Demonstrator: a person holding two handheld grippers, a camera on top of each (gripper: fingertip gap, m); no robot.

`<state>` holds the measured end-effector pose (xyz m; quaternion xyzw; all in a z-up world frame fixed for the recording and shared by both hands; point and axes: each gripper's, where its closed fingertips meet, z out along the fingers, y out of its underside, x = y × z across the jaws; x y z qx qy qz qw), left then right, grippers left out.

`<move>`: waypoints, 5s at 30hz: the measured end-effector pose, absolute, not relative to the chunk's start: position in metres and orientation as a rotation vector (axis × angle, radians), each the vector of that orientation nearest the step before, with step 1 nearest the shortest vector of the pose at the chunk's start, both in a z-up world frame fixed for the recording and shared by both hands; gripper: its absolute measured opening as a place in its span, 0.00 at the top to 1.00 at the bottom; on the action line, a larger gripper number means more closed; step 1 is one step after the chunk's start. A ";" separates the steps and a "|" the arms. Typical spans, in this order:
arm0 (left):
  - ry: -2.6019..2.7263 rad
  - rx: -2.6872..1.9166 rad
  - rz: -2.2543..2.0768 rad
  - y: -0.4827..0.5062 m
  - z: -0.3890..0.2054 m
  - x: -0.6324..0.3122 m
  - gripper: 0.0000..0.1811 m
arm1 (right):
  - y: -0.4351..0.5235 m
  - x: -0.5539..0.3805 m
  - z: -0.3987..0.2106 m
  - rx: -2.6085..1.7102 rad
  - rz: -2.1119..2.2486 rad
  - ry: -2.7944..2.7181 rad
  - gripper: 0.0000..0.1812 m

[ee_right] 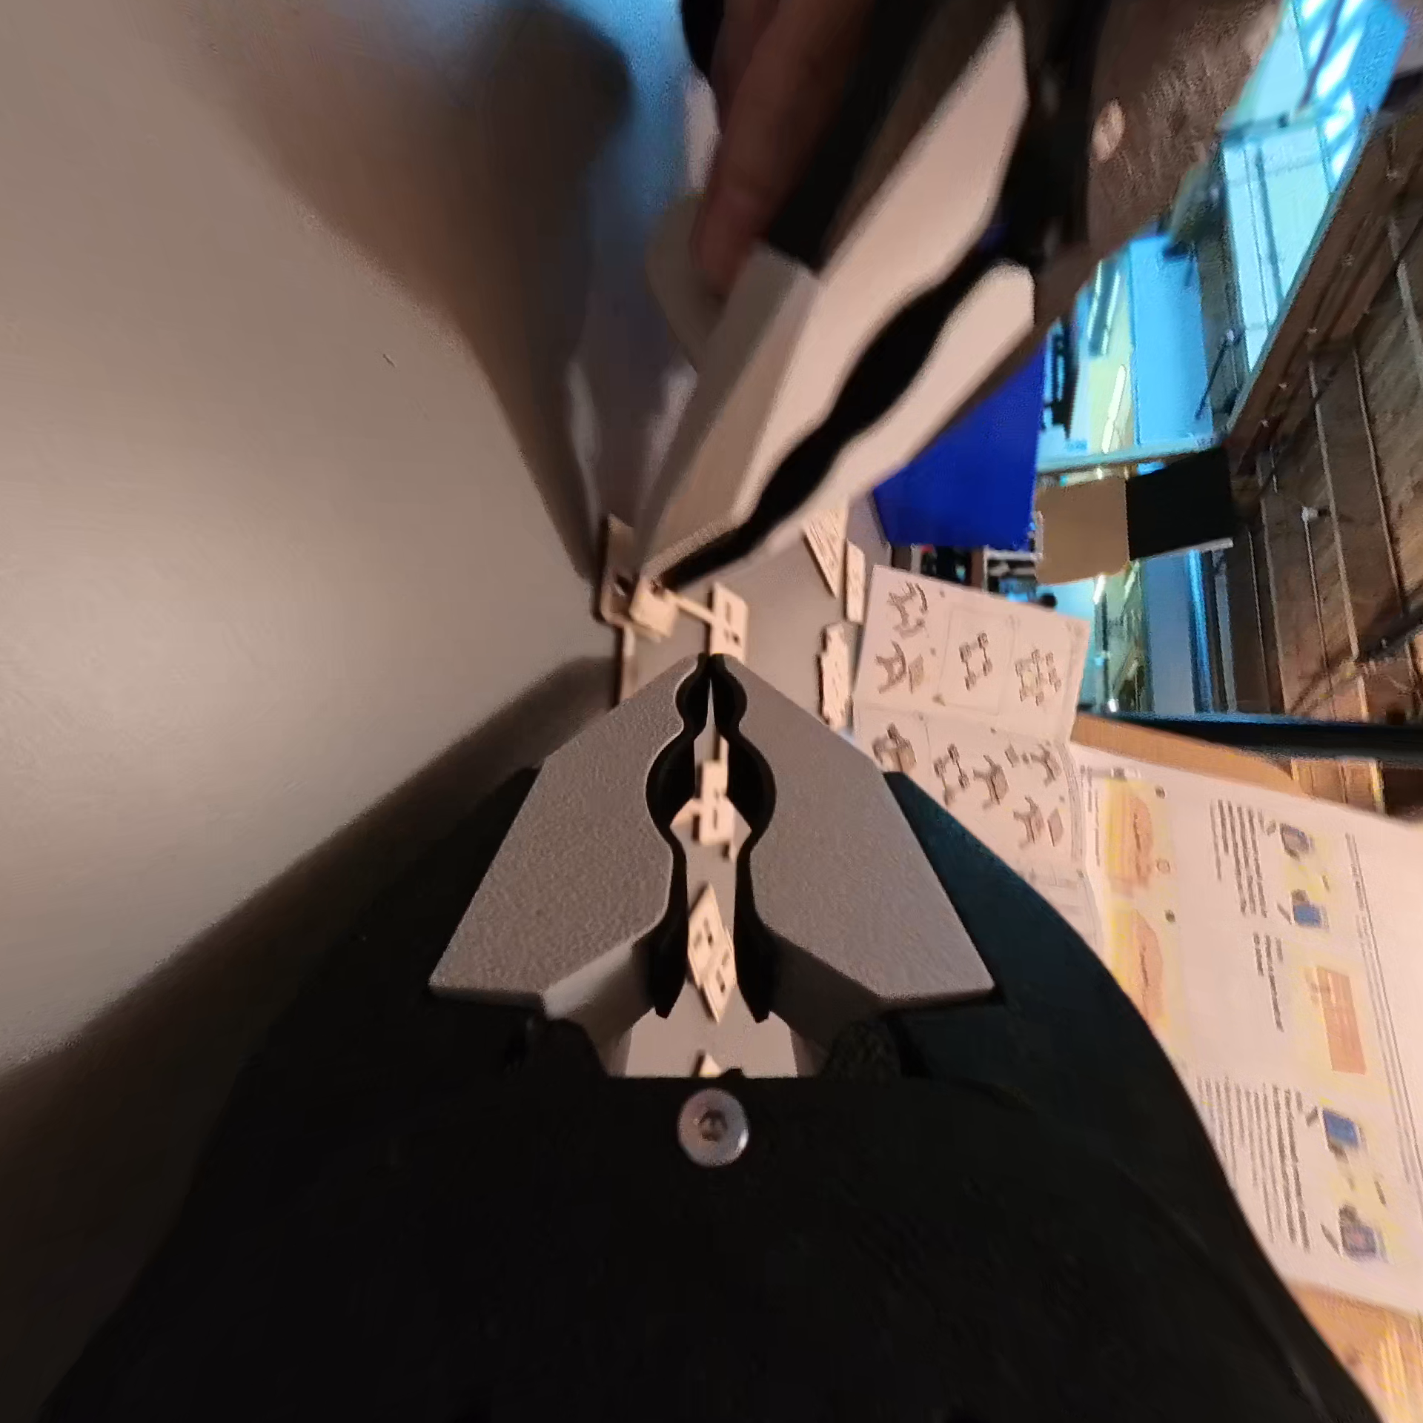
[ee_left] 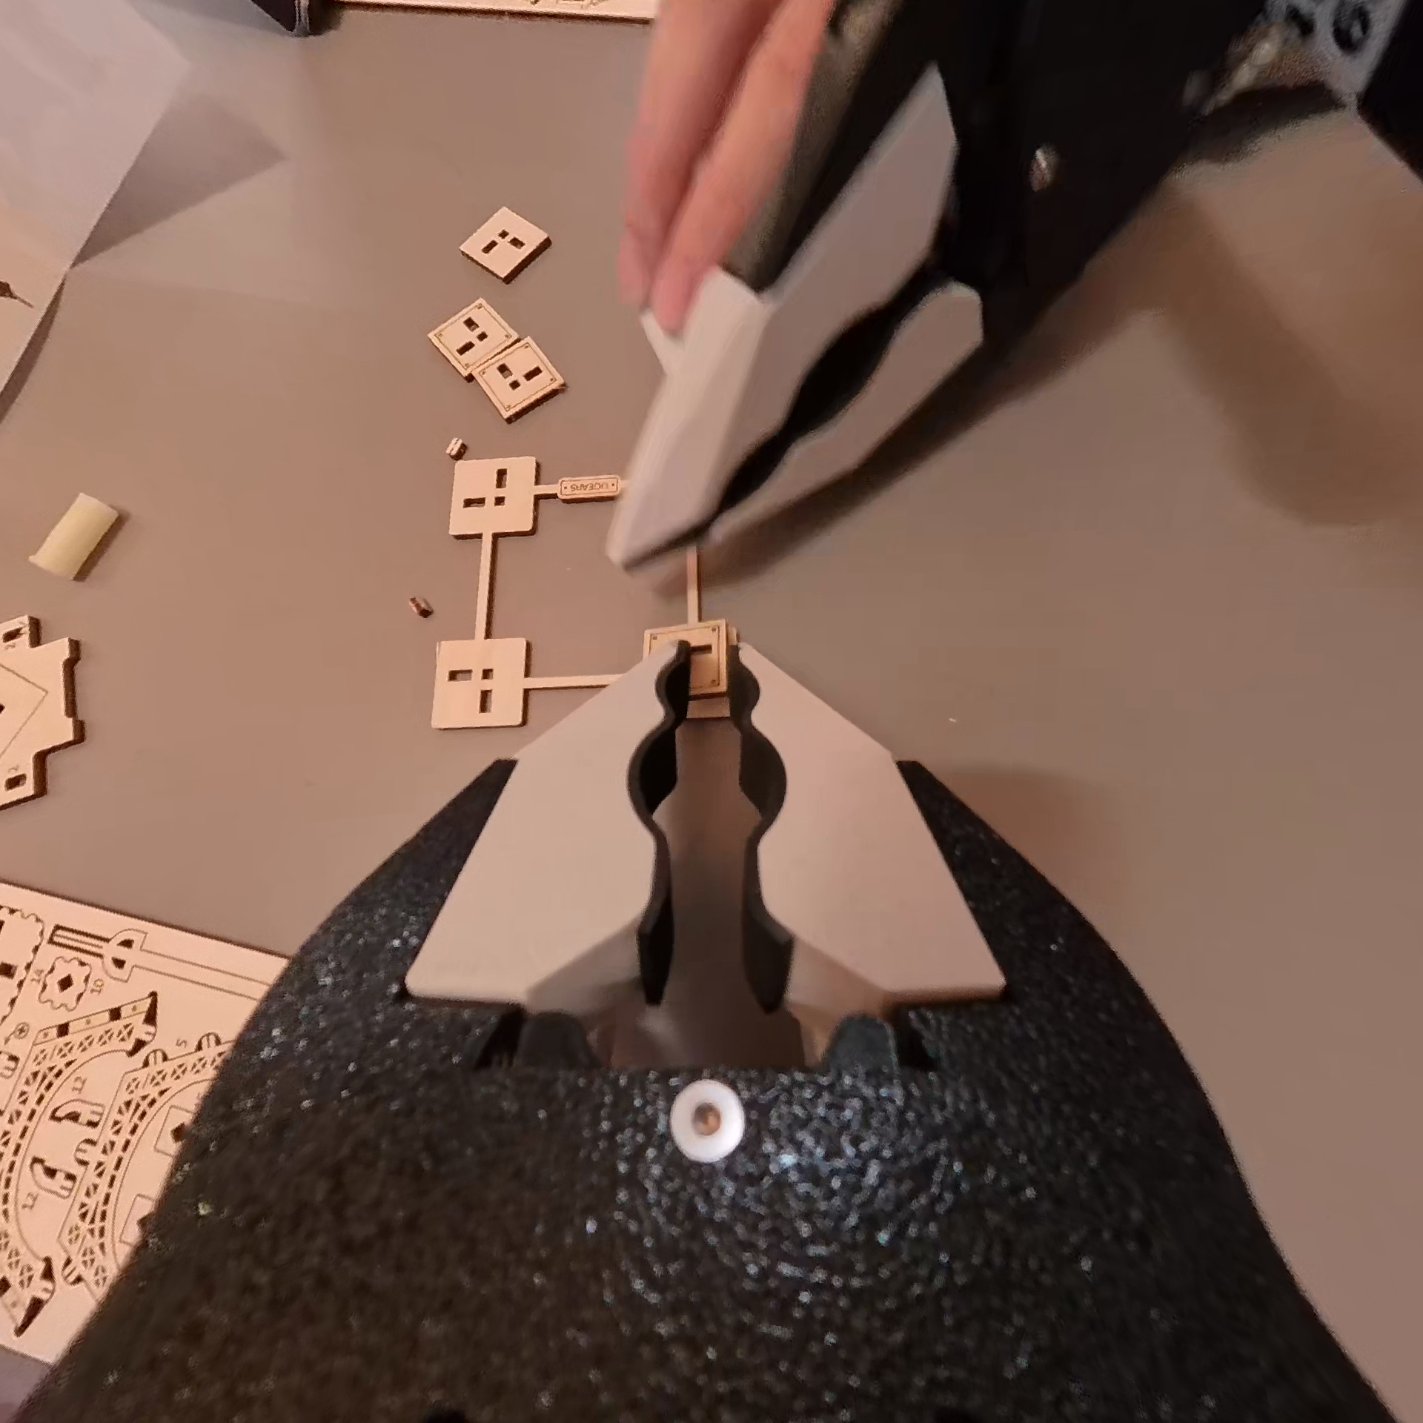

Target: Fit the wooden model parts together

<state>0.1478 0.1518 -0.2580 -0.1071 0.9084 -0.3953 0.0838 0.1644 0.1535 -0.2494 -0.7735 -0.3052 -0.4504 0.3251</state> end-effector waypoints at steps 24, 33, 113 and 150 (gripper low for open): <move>2.744 -0.362 -1.092 0.178 -0.260 0.149 0.96 | 0.109 0.206 -0.263 -2.376 -0.930 -1.013 1.00; 2.759 -0.283 -0.987 0.184 -0.263 0.146 0.91 | 0.088 0.138 -0.261 -2.438 -0.825 -0.804 1.00; 3.052 -0.174 -0.550 0.157 -0.262 0.181 0.89 | 0.153 0.169 -0.246 -2.077 -0.540 -0.547 0.85; 2.983 -0.179 -0.611 0.154 -0.263 0.176 0.89 | 0.156 0.166 -0.247 -2.094 -0.634 -0.621 1.00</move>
